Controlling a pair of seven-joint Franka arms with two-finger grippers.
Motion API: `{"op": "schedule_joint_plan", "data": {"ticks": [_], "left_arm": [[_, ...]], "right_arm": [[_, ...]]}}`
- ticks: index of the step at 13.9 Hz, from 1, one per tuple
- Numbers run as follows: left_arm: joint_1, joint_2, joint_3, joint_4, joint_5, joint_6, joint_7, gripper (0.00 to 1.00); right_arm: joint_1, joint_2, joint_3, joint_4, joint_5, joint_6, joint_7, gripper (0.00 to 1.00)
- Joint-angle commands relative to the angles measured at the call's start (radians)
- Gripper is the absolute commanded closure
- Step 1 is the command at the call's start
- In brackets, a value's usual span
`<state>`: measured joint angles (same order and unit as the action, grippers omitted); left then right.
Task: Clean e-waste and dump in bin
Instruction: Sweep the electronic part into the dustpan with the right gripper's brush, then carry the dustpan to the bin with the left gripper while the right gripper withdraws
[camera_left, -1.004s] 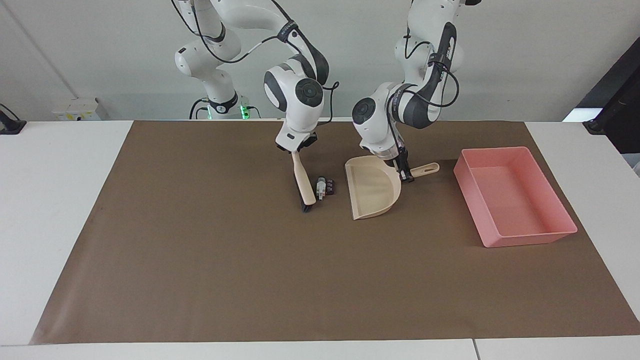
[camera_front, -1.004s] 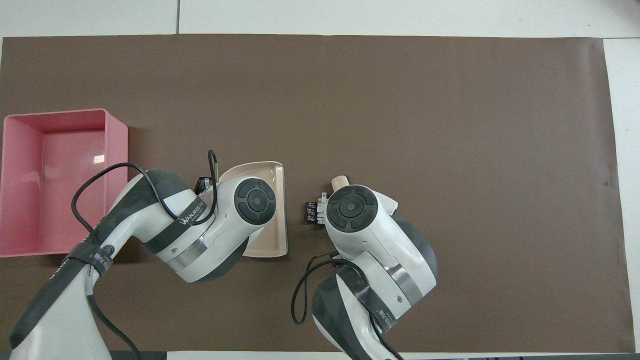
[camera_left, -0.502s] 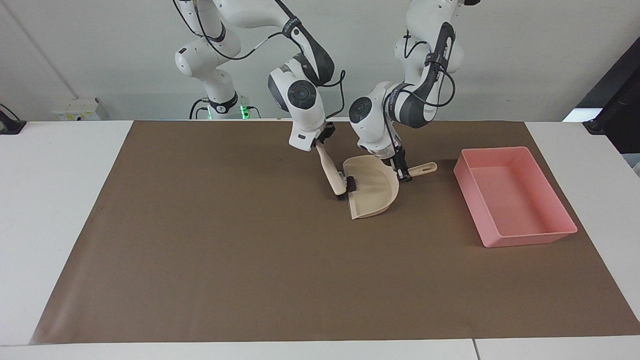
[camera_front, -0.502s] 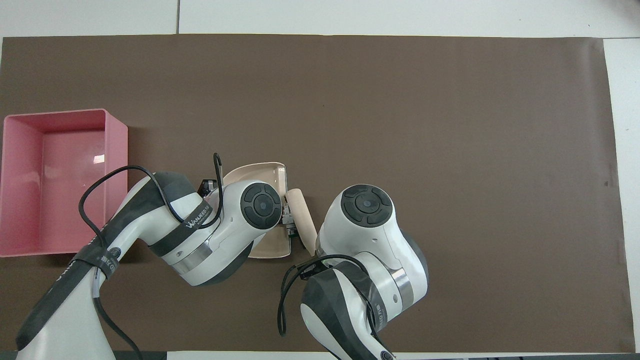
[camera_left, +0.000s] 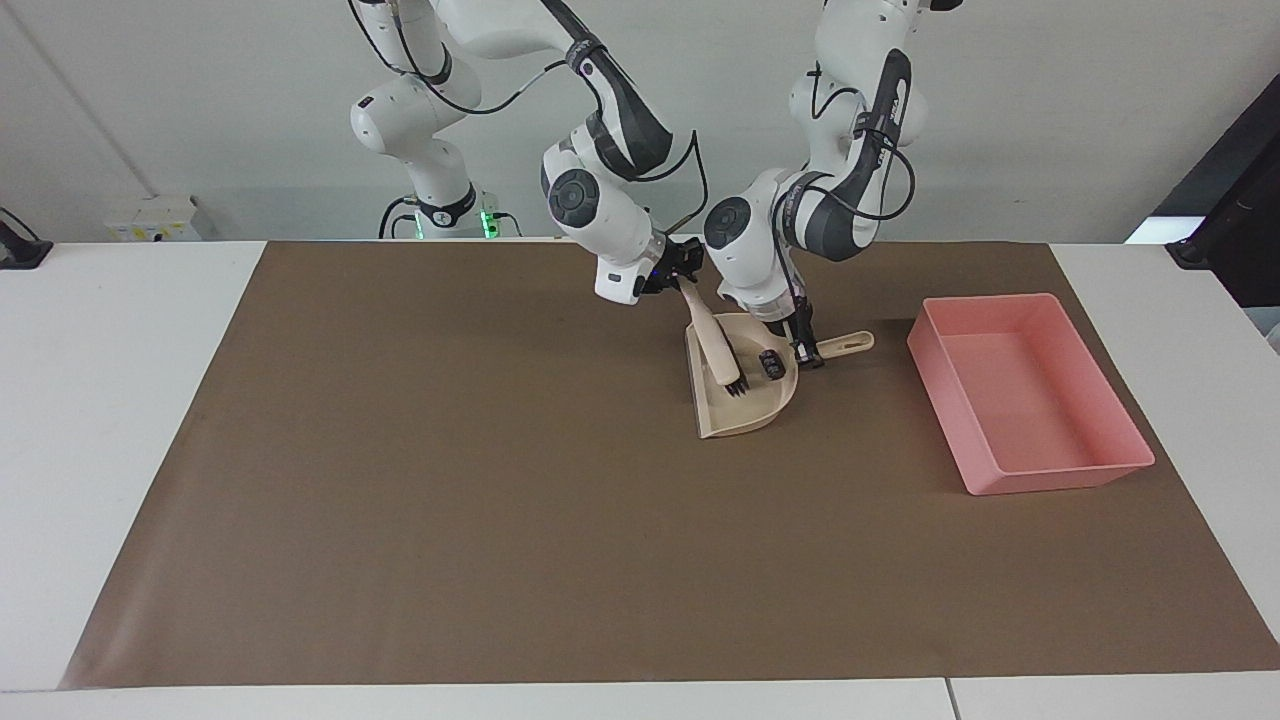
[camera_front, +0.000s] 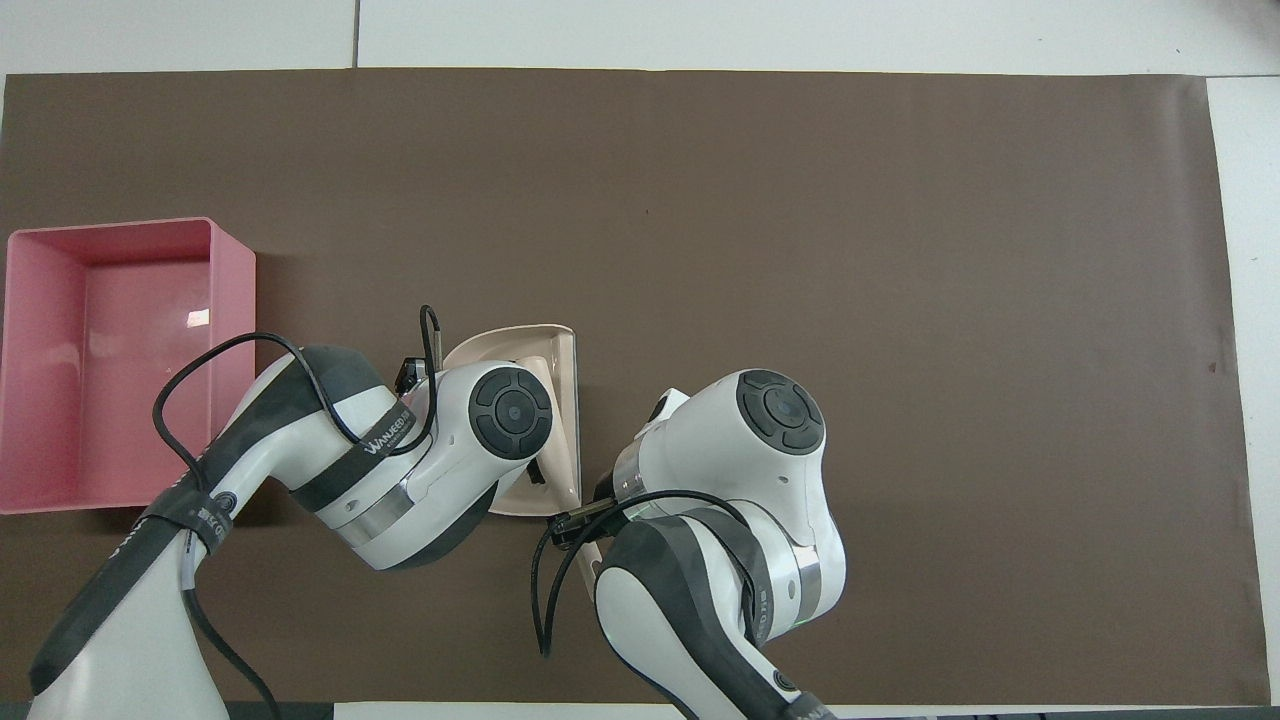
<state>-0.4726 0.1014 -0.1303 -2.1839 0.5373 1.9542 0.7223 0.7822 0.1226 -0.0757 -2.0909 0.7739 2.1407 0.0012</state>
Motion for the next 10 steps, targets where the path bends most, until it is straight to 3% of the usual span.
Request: {"op": "schedule_joint_plan", "data": {"ticks": [1,5,8,10], "left_arm": [[0.041,-0.017,-0.006,-0.046,-0.003,0.104,0.002,1.0],[0.109,-0.034,-0.006,-0.04,-0.095,0.153,0.128,1.0],[0.175,-0.084,-0.005,-0.022,-0.18,0.141,0.28,1.0],[0.23,-0.129,-0.005,-0.02,-0.203,0.138,0.339,1.0]], "right_arm": [[-0.001,-0.049,-0.007,-0.006,-0.008,-0.019,0.074,0.99],[-0.029,-0.13,-0.007,-0.003,-0.381,-0.054,0.437,1.0],[-0.133,-0.187,-0.01,0.002,-0.464,-0.213,0.451,1.0],[-0.245,-0.212,-0.009,0.012,-0.6,-0.342,0.424,1.0]]}}
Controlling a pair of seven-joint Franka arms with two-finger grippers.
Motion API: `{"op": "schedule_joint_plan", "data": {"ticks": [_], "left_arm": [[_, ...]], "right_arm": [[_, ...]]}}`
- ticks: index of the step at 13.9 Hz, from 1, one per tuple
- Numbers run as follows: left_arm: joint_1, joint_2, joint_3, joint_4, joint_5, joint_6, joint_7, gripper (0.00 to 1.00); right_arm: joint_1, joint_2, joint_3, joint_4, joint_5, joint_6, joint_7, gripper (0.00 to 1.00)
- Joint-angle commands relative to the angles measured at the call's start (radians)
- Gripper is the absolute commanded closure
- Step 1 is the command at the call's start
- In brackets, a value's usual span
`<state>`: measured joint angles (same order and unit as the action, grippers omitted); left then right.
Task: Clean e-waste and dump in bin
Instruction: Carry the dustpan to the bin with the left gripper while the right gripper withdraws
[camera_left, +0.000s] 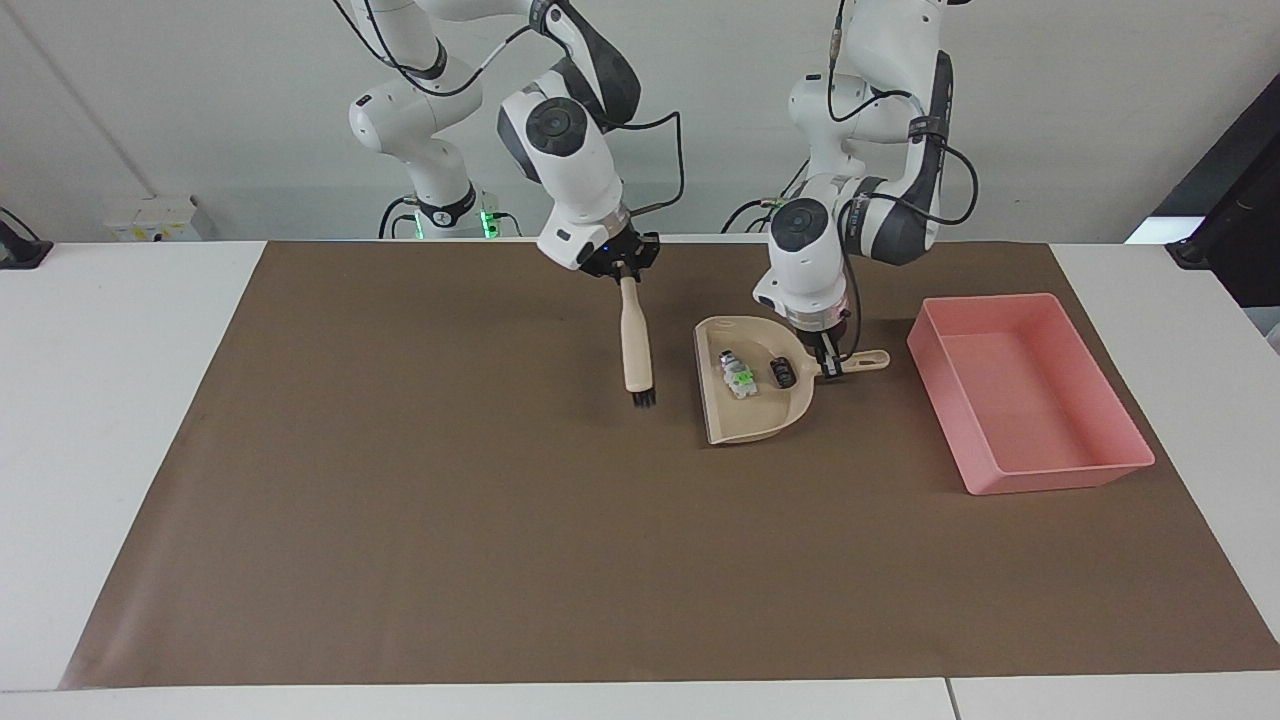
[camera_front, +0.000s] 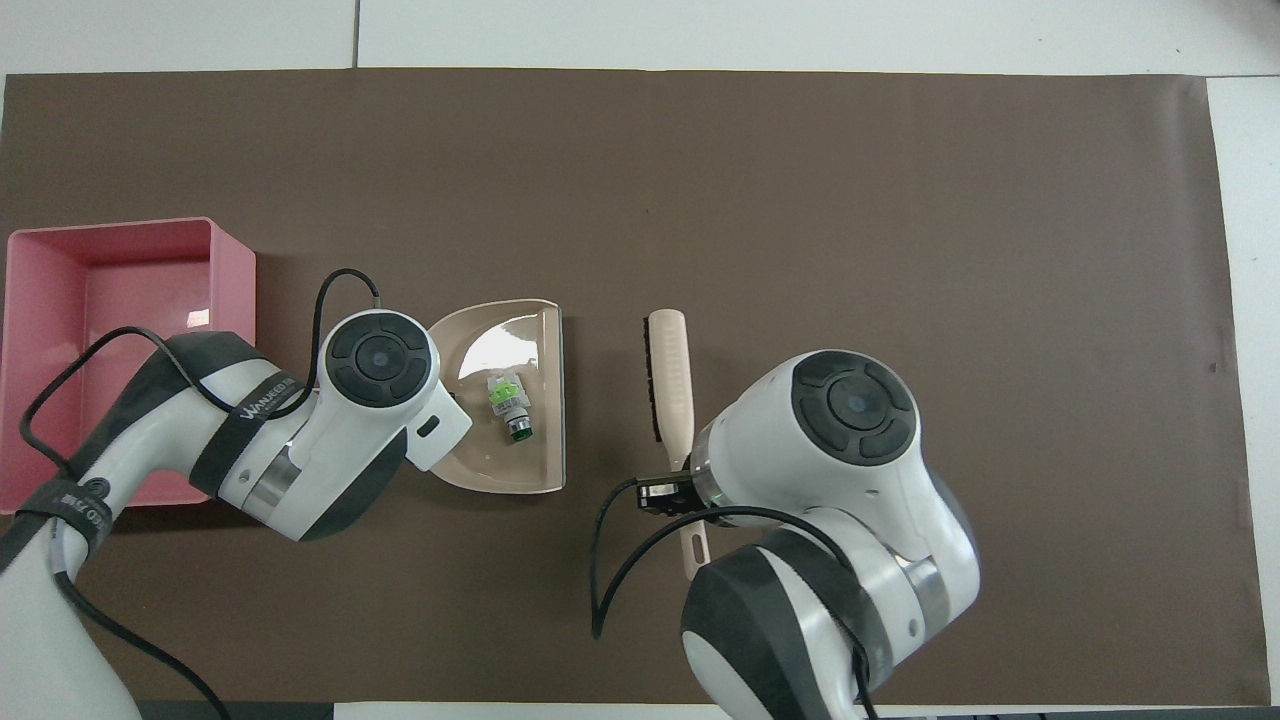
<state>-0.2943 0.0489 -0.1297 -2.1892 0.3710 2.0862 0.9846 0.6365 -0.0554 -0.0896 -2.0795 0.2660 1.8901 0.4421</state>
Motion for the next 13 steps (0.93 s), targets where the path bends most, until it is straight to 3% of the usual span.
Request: {"op": "schedule_joint_plan", "data": {"ticks": [1,4,7,10,13], "left_arm": [[0.075,-0.095,-0.004,-0.012,-0.046,0.005,0.112,1.0],[0.156,-0.135,0.005,0.04,-0.066,-0.067,0.236,1.0],[0.286,-0.132,0.007,0.152,-0.078,-0.152,0.372,1.0],[0.421,-0.118,0.012,0.225,-0.078,-0.153,0.489,1.0],[0.559,-0.089,0.012,0.275,-0.078,-0.134,0.523,1.0]], "right_arm": [[-0.162,-0.038,0.005,-0.001,-0.141,-0.133,-0.07,1.0],[-0.352,-0.046,0.007,-0.013,-0.258,-0.193,-0.273,1.0],[-0.471,-0.056,0.007,-0.045,-0.309,-0.175,-0.373,1.0],[-0.605,-0.075,0.007,-0.121,-0.315,-0.042,-0.462,1.0],[-0.662,-0.081,0.007,-0.194,-0.318,0.059,-0.513,1.0]]}}
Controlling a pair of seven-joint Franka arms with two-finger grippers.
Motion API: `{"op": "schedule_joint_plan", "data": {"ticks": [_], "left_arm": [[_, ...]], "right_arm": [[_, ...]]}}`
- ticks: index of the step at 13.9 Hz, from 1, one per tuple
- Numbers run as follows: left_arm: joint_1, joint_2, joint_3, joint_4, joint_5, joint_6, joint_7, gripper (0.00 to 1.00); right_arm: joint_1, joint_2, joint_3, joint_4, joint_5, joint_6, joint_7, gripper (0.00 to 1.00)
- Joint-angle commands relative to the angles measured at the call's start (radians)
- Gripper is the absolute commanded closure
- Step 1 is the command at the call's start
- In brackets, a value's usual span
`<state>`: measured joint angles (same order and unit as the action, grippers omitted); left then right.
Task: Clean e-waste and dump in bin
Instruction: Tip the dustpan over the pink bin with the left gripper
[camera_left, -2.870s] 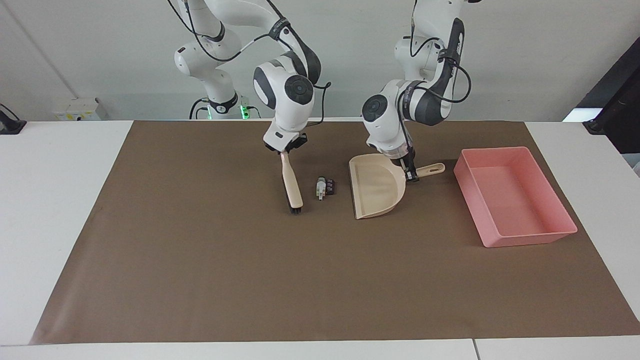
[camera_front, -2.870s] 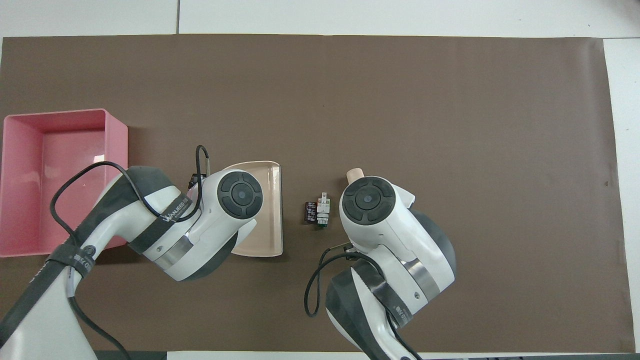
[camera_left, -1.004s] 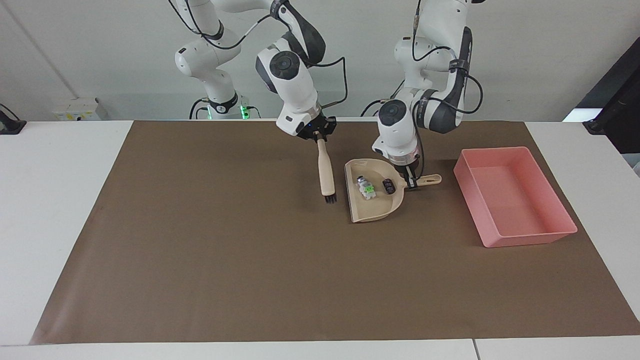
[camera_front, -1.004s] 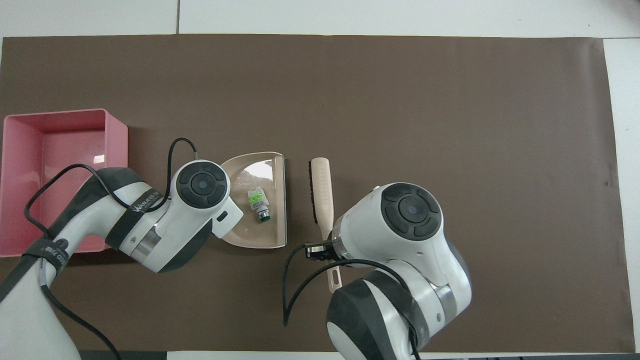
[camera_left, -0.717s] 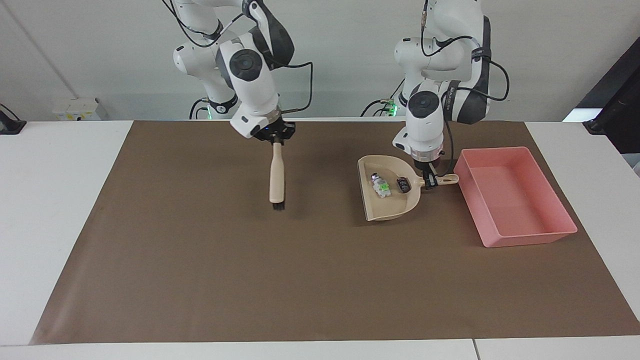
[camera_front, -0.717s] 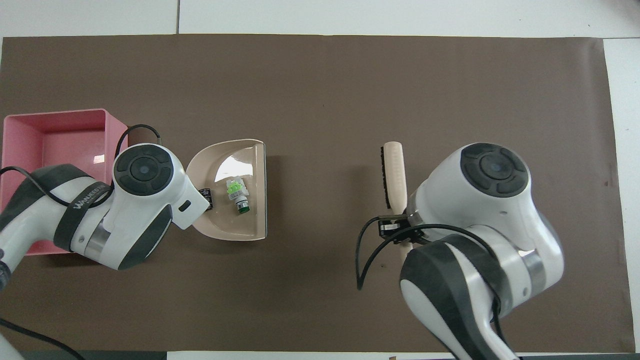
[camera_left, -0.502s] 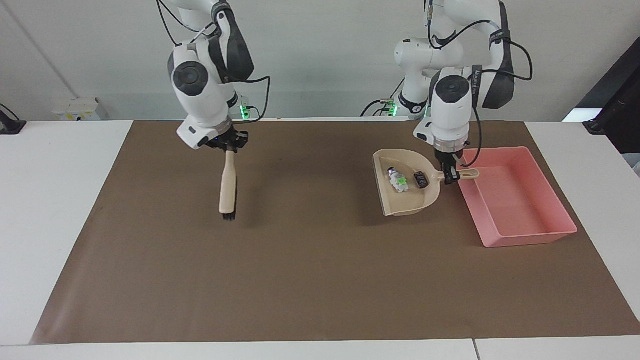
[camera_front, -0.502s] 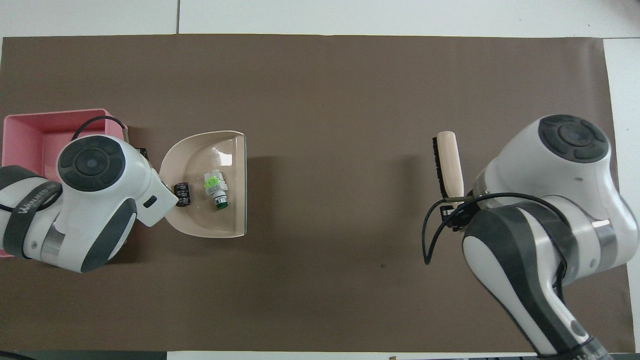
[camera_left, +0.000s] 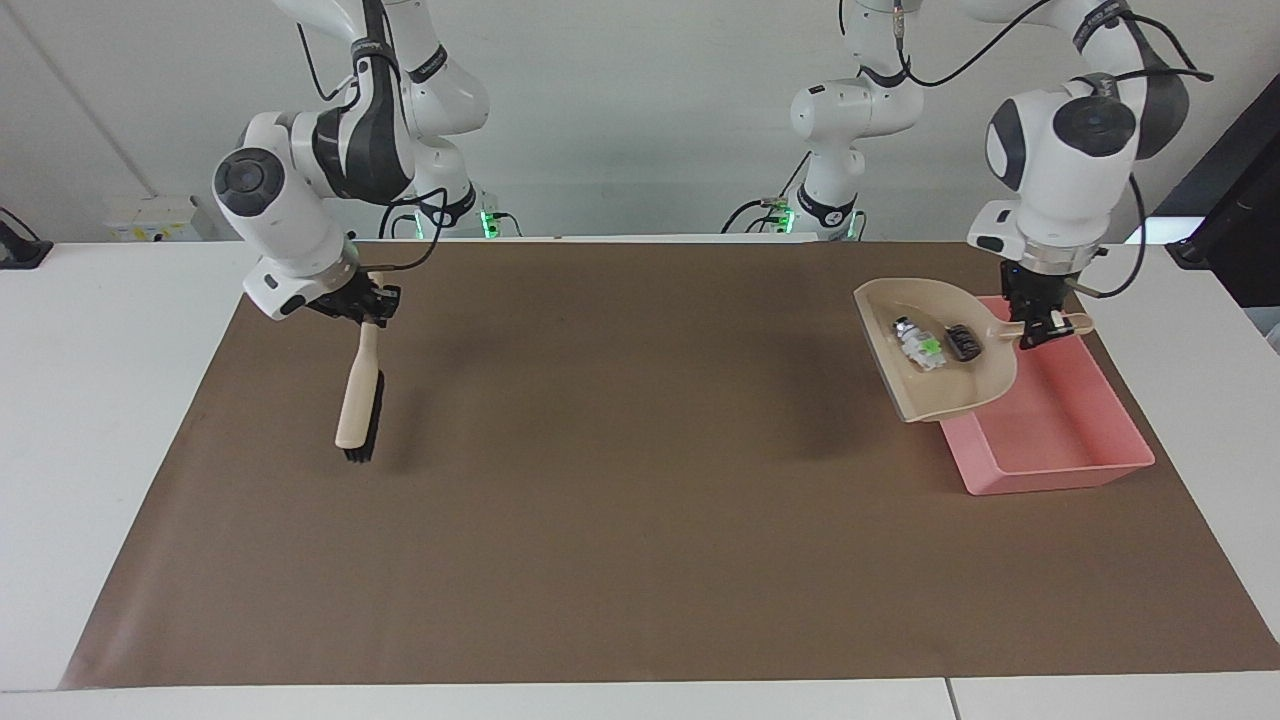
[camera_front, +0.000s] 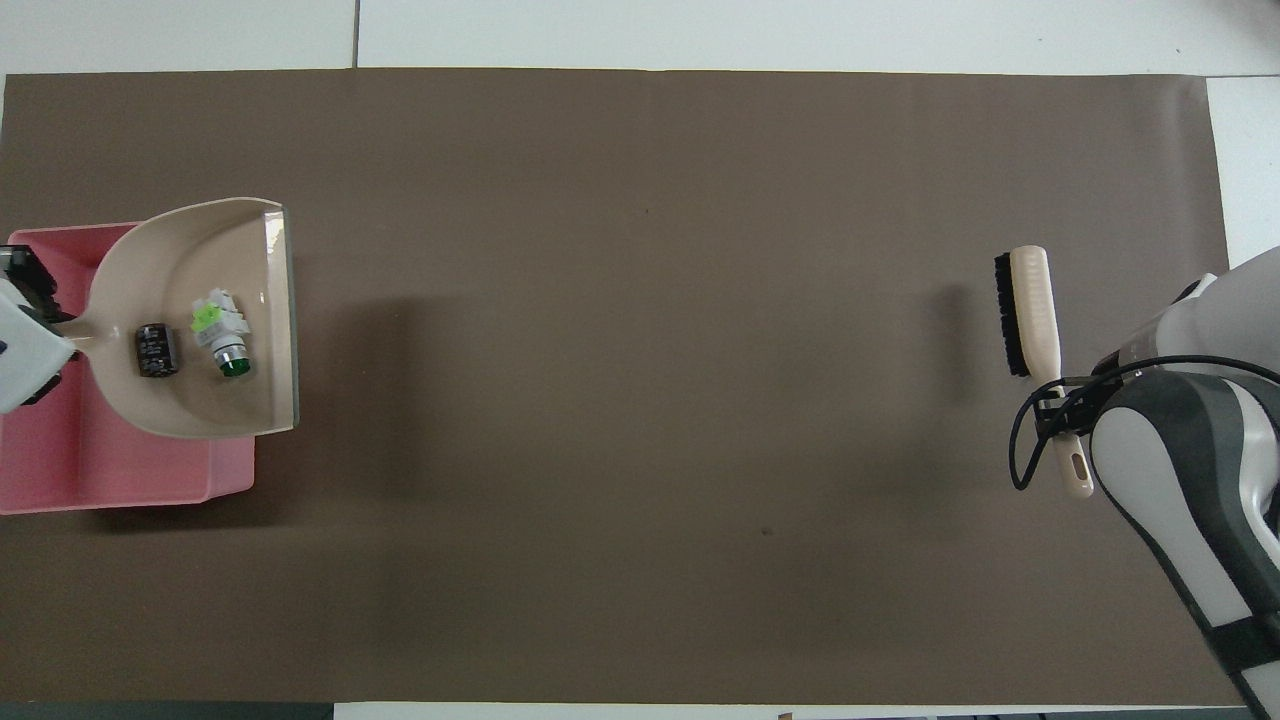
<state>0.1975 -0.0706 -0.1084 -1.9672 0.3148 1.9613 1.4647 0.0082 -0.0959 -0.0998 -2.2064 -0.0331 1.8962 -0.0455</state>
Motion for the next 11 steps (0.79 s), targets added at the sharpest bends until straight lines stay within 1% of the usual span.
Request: {"op": "schedule_joint_plan", "data": {"ticks": [1,3,4,7,9,11], "left_arm": [[0.094,0.037,-0.008,0.051,-0.022,0.01,0.068,1.0],[0.141,0.051,-0.005,0.051,-0.01,0.037,0.071,1.0],[0.145,0.066,-0.002,0.051,0.022,0.047,0.062,1.0],[0.166,0.092,-0.002,0.041,0.246,0.105,0.025,1.0],[0.165,0.104,-0.002,0.036,0.363,0.122,-0.015,1.0],[0.148,0.103,-0.004,-0.004,0.481,0.152,-0.061,1.0]], "right_arm": [[-0.048,-0.041,0.017,-0.085,-0.019,0.072,-0.048,1.0],[-0.054,-0.059,0.015,-0.142,-0.021,0.136,-0.057,0.99],[-0.054,-0.067,0.015,-0.168,-0.028,0.158,-0.057,0.99],[-0.089,-0.08,0.015,-0.202,-0.037,0.19,-0.063,0.97],[-0.106,-0.077,0.017,-0.213,-0.037,0.192,-0.095,0.92],[-0.108,-0.079,0.015,-0.216,-0.037,0.192,-0.097,0.9]]}}
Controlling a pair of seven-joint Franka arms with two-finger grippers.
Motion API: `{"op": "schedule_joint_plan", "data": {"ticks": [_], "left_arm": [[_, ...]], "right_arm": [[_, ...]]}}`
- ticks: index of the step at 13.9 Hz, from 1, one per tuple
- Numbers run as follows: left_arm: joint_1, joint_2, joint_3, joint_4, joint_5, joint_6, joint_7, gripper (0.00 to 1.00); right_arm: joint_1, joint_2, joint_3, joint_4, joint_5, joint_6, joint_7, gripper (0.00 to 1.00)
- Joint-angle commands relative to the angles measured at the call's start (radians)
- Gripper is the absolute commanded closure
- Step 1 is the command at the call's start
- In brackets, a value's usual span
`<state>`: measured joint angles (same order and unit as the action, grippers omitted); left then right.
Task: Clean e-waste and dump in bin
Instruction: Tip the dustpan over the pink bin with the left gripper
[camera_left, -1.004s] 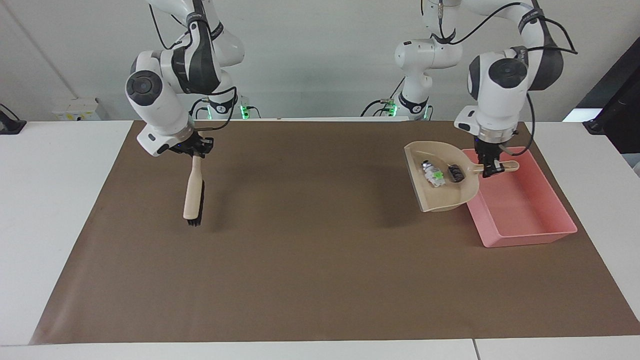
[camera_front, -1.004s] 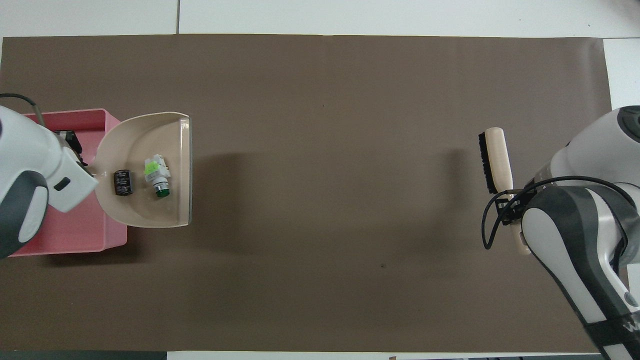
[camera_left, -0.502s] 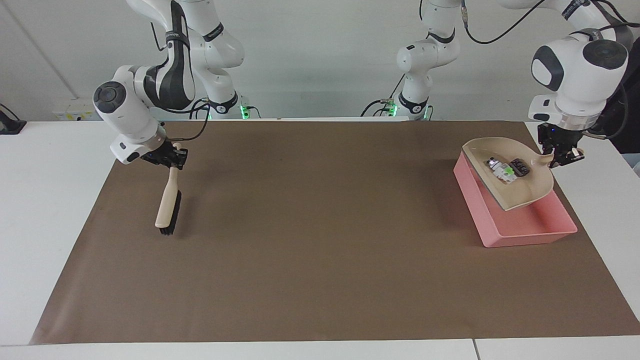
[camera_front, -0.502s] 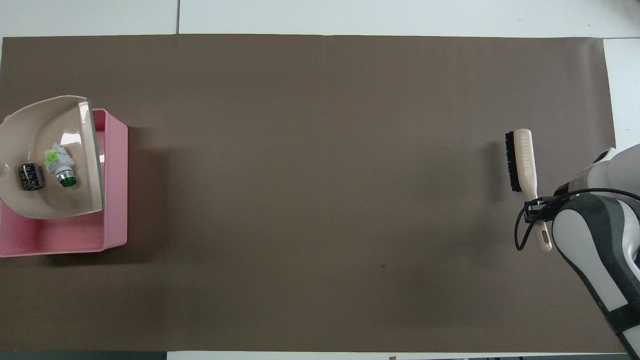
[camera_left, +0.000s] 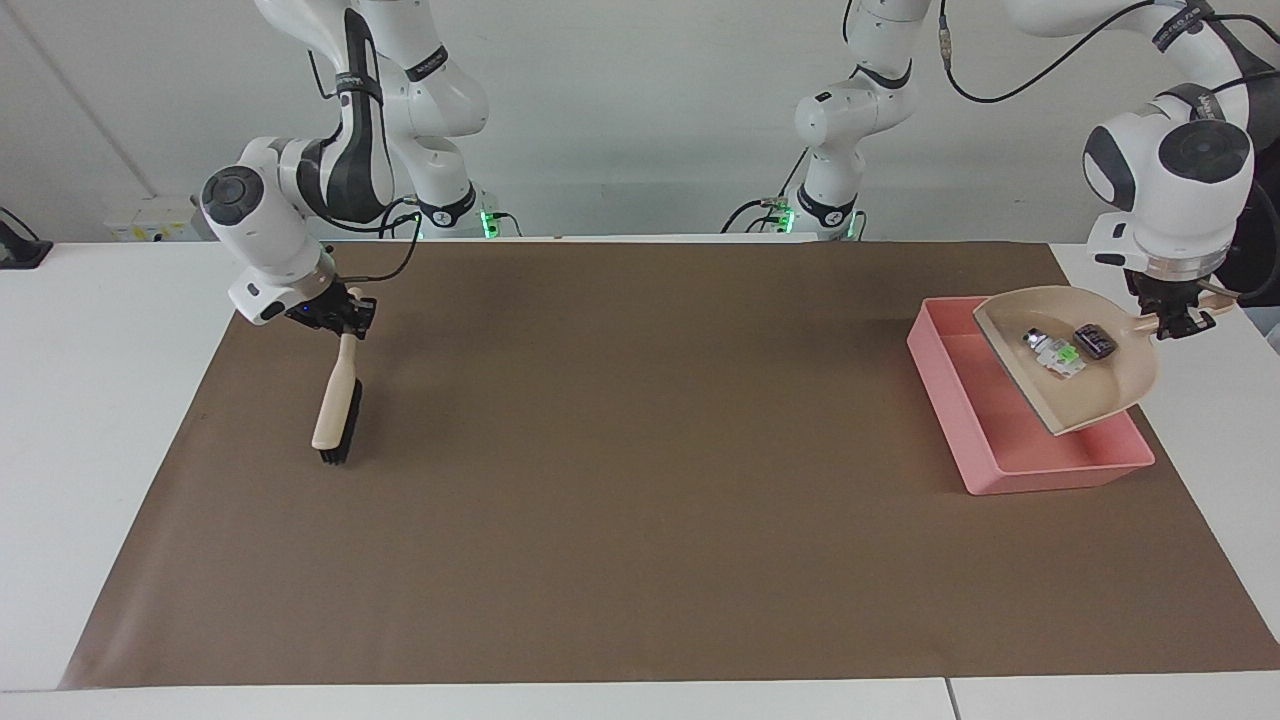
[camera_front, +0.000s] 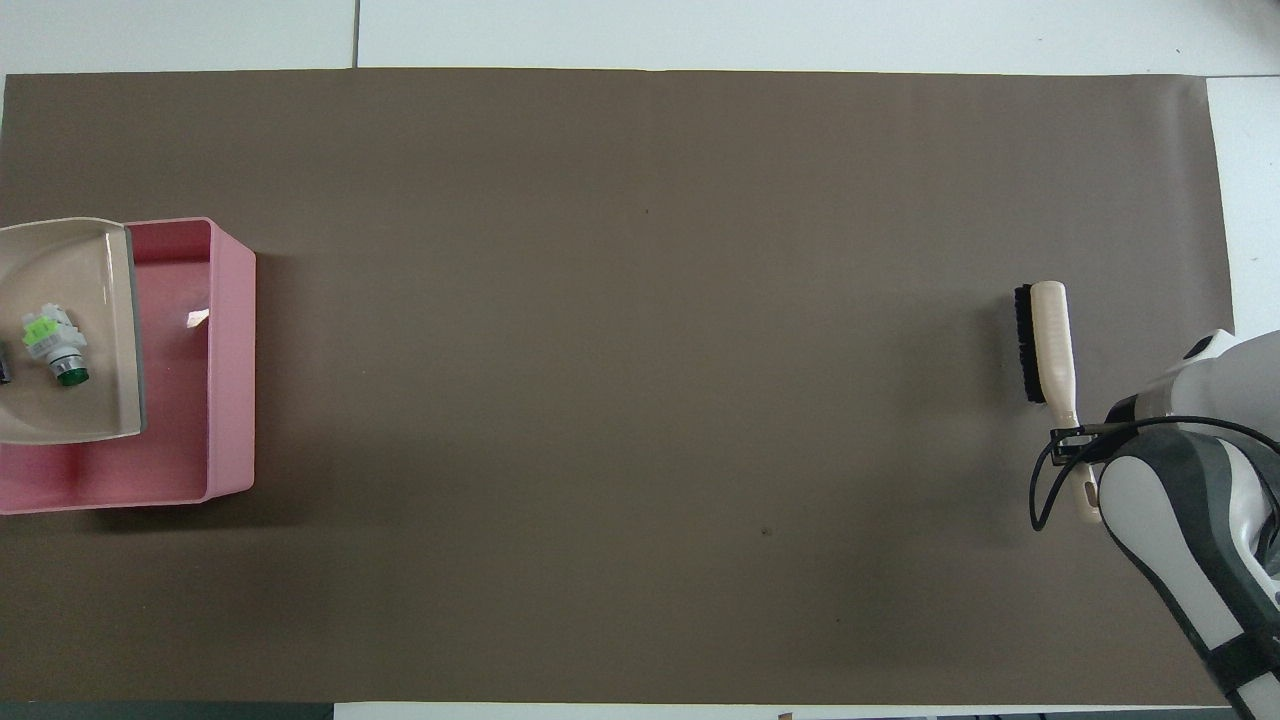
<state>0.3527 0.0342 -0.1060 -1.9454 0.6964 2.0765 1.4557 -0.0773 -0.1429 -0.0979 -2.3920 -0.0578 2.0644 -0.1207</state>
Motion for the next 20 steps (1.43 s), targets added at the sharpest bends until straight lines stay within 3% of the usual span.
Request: {"op": "schedule_joint_plan", "data": {"ticks": [1,2,3,4,8,11,12,13,14,20], "left_arm": [[-0.023,-0.007,-0.006,-0.049,0.156,0.037,-0.104,1.0],[-0.046,-0.011,-0.006,-0.069,0.217,0.03,-0.154,1.0],[-0.061,-0.014,-0.006,-0.082,0.274,0.025,-0.187,1.0],[-0.072,-0.017,-0.006,-0.096,0.311,0.016,-0.207,1.0],[-0.159,-0.017,-0.006,-0.132,0.46,-0.113,-0.342,1.0],[-0.216,-0.019,-0.006,-0.133,0.538,-0.235,-0.379,1.0],[-0.24,-0.019,-0.006,-0.132,0.56,-0.277,-0.385,1.0],[-0.262,-0.017,-0.006,-0.13,0.595,-0.32,-0.385,1.0],[-0.283,-0.017,-0.006,-0.129,0.629,-0.366,-0.385,1.0],[-0.36,-0.014,-0.006,-0.118,0.719,-0.518,-0.383,1.0]], "right_arm": [[-0.022,-0.033,0.015,-0.033,-0.013,0.022,-0.022,0.88],[-0.022,-0.033,0.015,-0.039,-0.013,0.023,-0.022,0.8],[-0.021,-0.035,0.015,-0.041,-0.013,0.023,-0.02,0.65],[-0.021,-0.035,0.015,-0.041,-0.013,0.023,-0.019,0.6],[-0.021,-0.035,0.015,-0.041,-0.013,0.028,-0.019,0.56],[-0.012,-0.033,0.015,-0.036,-0.014,0.022,-0.016,0.42],[-0.012,-0.033,0.015,-0.033,-0.013,0.019,-0.017,0.33],[-0.01,-0.03,0.017,-0.027,-0.014,0.016,-0.022,0.11],[-0.009,-0.023,0.018,-0.003,-0.014,0.01,-0.025,0.0],[0.025,-0.04,0.033,0.235,-0.013,-0.053,0.002,0.0]]}}
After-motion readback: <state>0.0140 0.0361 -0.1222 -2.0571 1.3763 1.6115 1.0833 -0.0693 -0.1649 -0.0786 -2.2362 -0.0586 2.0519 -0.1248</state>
